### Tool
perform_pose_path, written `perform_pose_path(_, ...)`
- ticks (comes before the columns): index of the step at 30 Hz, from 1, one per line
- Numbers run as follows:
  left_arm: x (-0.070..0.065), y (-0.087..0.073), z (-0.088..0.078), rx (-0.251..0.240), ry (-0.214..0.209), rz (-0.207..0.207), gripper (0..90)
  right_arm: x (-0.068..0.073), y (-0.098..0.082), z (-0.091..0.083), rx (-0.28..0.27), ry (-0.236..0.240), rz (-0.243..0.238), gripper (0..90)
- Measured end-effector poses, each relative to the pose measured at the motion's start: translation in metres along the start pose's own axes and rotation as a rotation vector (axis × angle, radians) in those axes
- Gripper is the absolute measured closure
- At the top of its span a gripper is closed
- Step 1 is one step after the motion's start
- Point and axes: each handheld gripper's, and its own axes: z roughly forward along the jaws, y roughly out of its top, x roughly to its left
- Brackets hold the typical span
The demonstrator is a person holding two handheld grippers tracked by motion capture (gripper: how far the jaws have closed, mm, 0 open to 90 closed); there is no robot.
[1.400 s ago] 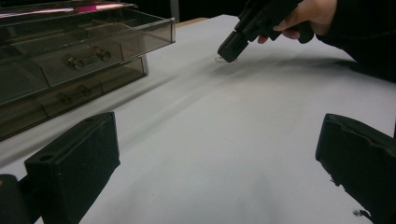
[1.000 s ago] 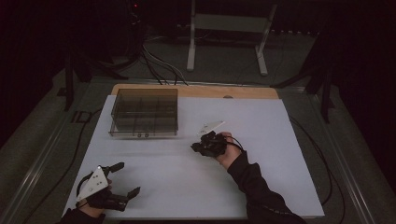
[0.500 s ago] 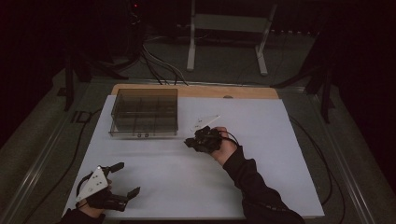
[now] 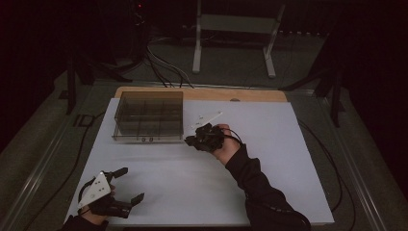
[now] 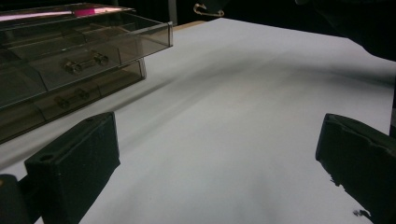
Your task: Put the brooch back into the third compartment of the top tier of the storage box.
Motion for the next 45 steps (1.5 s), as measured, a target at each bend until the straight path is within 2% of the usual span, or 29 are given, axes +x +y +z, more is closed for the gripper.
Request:
perform_pose_path(18,0.0,0.0,0.0,0.004,-0.004,0.005,0.6,-0.001,0.036,-0.004,-0.03,-0.014,-0.023,85.1)
perform_pose_path(45,0.0,0.0,-0.001,0.002,-0.002,0.004,0.6,-0.007,0.068,0.016,-0.042,-0.017,-0.01,85.1)
